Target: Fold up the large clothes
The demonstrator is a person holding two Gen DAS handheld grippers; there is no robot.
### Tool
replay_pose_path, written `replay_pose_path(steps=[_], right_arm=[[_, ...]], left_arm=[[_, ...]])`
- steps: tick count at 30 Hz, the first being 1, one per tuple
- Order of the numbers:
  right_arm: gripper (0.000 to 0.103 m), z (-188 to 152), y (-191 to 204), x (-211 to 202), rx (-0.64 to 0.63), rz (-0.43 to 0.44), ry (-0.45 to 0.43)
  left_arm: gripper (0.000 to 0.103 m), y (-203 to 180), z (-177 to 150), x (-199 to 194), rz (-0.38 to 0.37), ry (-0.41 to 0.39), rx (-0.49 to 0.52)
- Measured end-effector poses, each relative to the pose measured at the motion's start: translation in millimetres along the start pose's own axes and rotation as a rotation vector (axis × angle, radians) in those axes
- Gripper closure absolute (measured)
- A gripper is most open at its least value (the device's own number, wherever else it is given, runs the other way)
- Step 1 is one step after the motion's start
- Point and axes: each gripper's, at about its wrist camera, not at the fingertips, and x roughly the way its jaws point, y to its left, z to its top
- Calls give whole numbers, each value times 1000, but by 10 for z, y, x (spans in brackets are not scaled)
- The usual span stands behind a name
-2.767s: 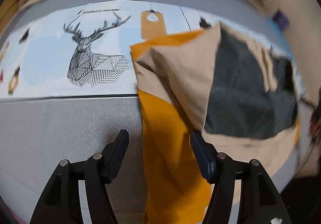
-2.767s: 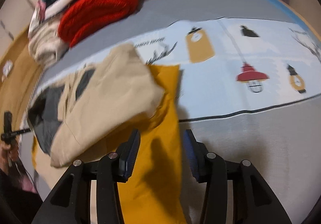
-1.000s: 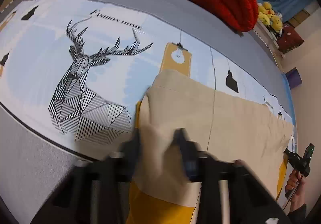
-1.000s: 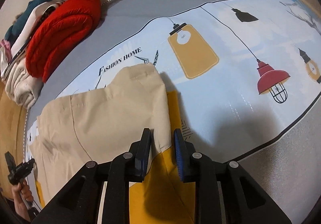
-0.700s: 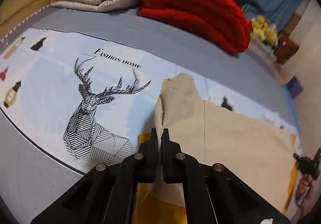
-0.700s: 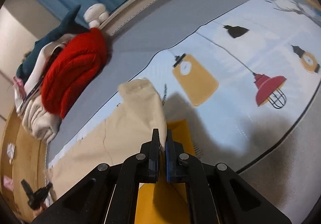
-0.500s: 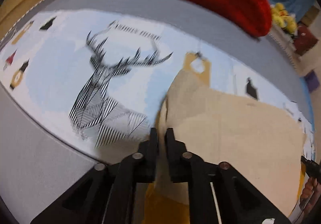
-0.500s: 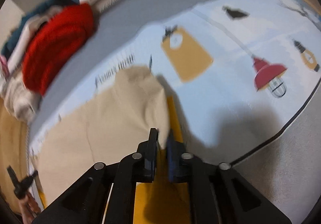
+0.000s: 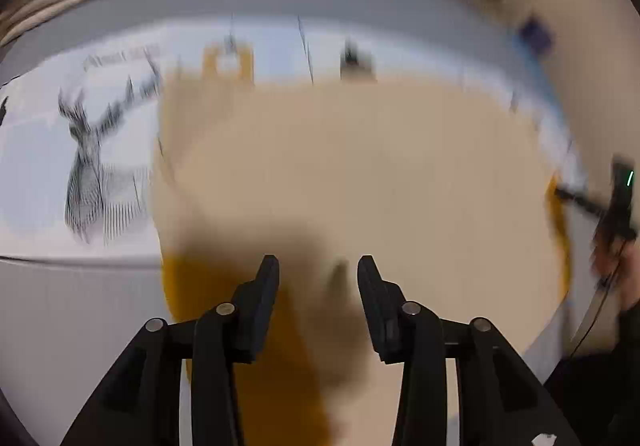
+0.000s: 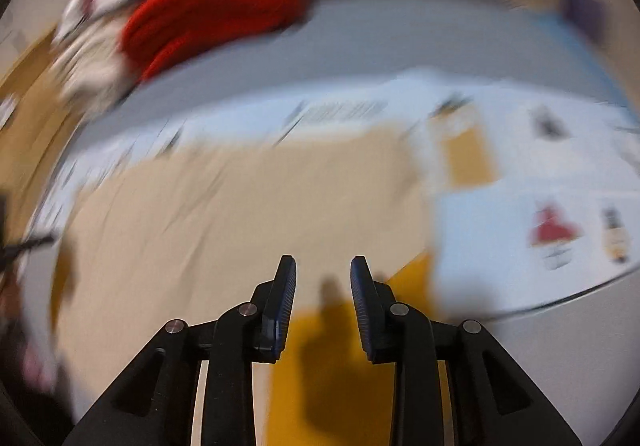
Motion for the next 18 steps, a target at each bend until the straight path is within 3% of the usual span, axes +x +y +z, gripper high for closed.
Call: replay_pose_path(steps=[2,4,8,11,13,18], right_arm=[[73,-215,69,205,-64,-29,149],[73,-423,36,344,-102,-106,253],[73,-589,-87,170,-80,-117,271],[73,-737,-99,41,-109,-118,283],[73,-885,-133,34,-125,-130,305],[73,-1125,-209,-147,-81,-180,318]], left_arm=[[65,33,-176,188,68,115,31],[65,57,-274,202,99,144,50],[65,11,-476,47,75,134,100],[64,-8,-764,245,168,211,199],[62,-7,-881,261,198,196,242],[71,-9,-999,-44,288,113,174]])
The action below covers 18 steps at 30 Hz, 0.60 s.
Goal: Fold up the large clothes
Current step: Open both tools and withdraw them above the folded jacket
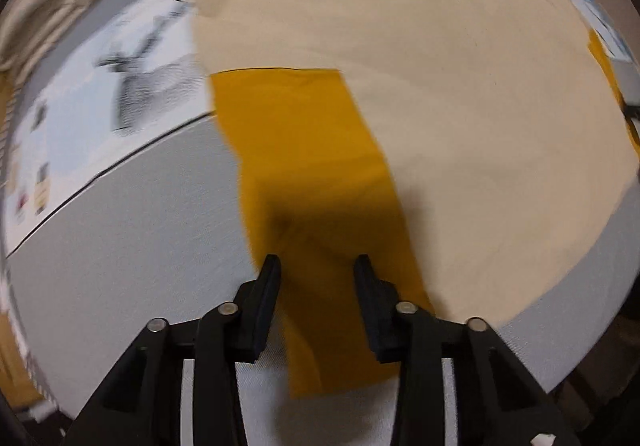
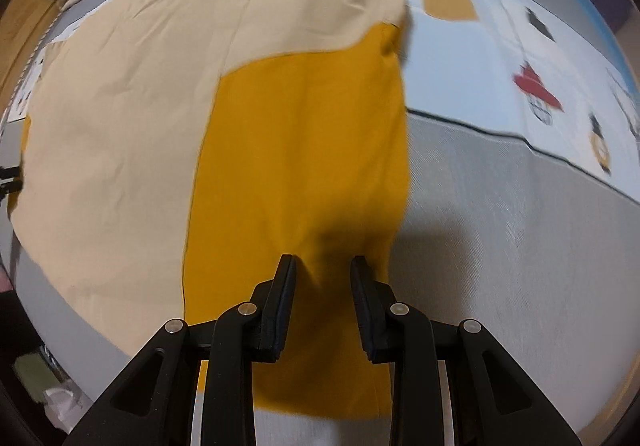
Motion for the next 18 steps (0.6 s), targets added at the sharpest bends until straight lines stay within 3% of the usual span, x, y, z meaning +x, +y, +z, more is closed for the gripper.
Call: replay_pose_path(steps=[3,5,7,12,15,18], right_arm=[[73,-168,59,-218,-13,-129,-9],[73,-224,131,-608,-21,-209,-111],[73,-254,231,-1143,21,-207,-269],[73,-613,681,-2165,110,-150,-604],[73,-935,973,-2281,136,-109,-705],[73,-1111,1267,-2074,136,-117,-653]], left_arm=[[71,-74,-129,-406,44,-87,-24],[71,-104,-217,-794,84,-192,-56],[71,-177,-420,-1151,107,-305,-122],[70,-435,-766,-1447,59,-406,-273],[70,-594,-1030,-1345,66,-467,-324],[72,-663,-1116,-1172,47,-389,-392]])
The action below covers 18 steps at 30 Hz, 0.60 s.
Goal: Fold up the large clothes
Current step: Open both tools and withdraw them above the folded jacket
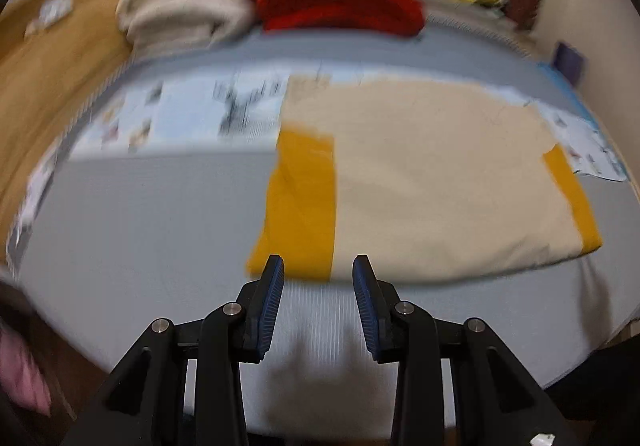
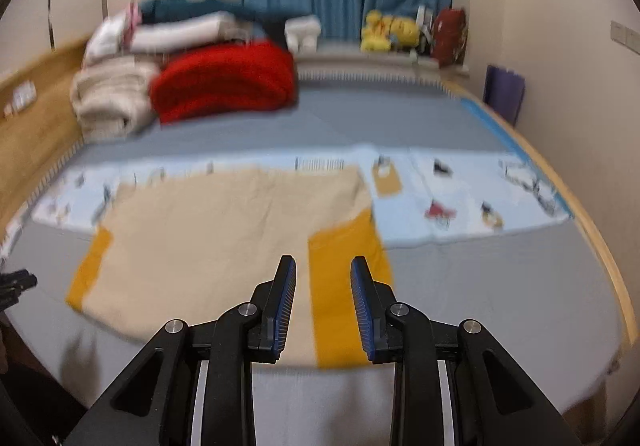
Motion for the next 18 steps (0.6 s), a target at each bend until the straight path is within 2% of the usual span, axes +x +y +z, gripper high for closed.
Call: replay_pose_path(steps=[2,5,10,18], right_arm=[[73,-119,78,61,-5,6,-13],[73,-226,204,275,-62,-6,2],[73,-318,360,547,-66,23,46],[79,-310,535,925,-22,84,108]], left_arm=[[72,-6,-41,-39,-61,3,-63],[72,-46,24,-5,5,-18,-39],[74,-11,23,135,6,29,-75],[74,8,75,256,9,42,-113]])
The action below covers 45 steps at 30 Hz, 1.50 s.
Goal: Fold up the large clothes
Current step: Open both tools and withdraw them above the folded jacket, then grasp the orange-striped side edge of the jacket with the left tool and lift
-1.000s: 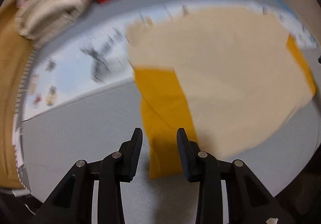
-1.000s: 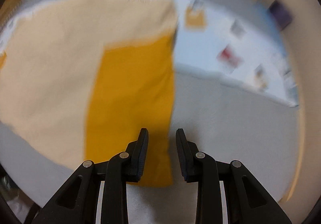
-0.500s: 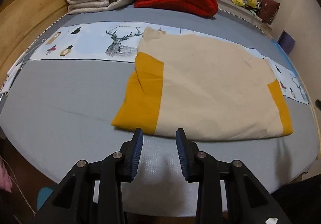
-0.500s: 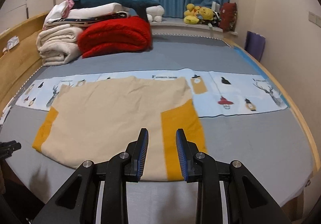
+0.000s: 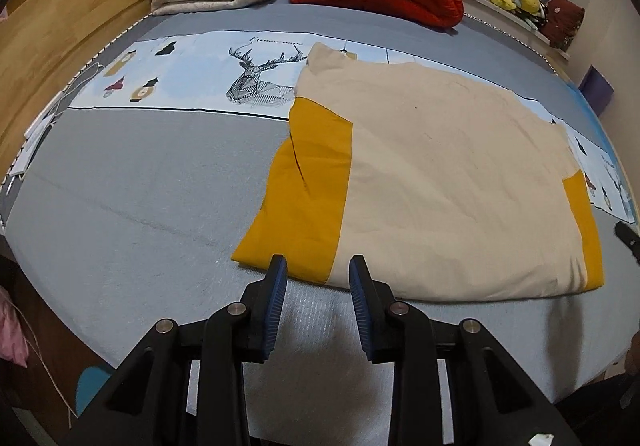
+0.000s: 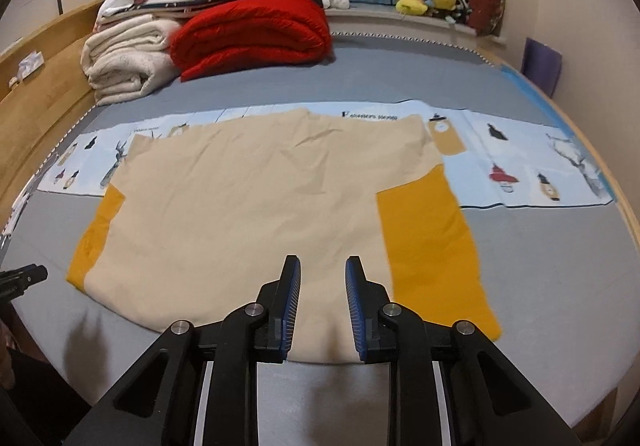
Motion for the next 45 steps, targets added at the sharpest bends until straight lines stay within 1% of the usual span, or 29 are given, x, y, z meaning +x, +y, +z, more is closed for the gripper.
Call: replay_pose_path(steps=[2,4,6,8,10,11,12,14,16,17,18,20,25,29,32,36,37,38,39,40,41,42,45], right_arm=[[79,19,63,136,-1,21,33],[79,34,129,294,-2,48,75],[79,41,218,459,-14,77,118],[79,34,326,612,-40,87,157],[79,-10,445,806,-89,69,221],[79,-51,496,917,-115,48,263],[79,-92,526,1007,-133,29,301],[79,-199,560,1224,-156,-3,407],[79,-252,573,1328,-165,-17,457],[79,-250,589,1353,-170,-19,462],[79,-243,598,1362,-176,-20,462],[79,-248,610,1402,-187,-17,471],[79,-245,590,1445,-174,3,489],[79,-219,548,1425,-174,8,493],[79,-209,541,1424,-175,10,494],[79,-193,500,1434,-165,19,494],[79,-196,487,1428,-162,20,493],[79,-195,485,1428,-161,19,492],[79,-191,487,1428,-162,17,490],[79,-190,492,1425,-164,14,486],[79,-191,497,1421,-166,12,483],[79,-197,495,1419,-167,10,481],[79,-181,477,1394,-146,12,474]], left_arm=[[74,5,9,28,-5,7,-11],[74,33,23,52,-28,13,-39],[74,82,43,89,-67,25,-83],[74,160,51,182,-126,60,-150],[74,226,37,283,-179,104,-216],[74,292,14,376,-221,144,-274],[74,317,-1,423,-241,166,-305],[73,413,-61,583,-302,233,-408],[70,487,-105,691,-329,271,-488],[66,512,-116,719,-332,279,-511],[59,546,-137,761,-331,289,-545],[54,619,-183,848,-326,308,-626],[53,714,-247,1037,-361,321,-795],[53,741,-275,1169,-383,288,-905],[53,731,-299,1245,-391,265,-943],[51,702,-302,1241,-378,218,-950],[52,691,-288,1229,-374,207,-946],[60,678,-277,1216,-376,194,-939],[70,664,-266,1222,-381,191,-934],[74,633,-242,1221,-379,186,-922],[84,628,-223,1217,-376,182,-908],[91,612,-186,1200,-382,175,-885],[96,579,-109,1101,-377,145,-826]])
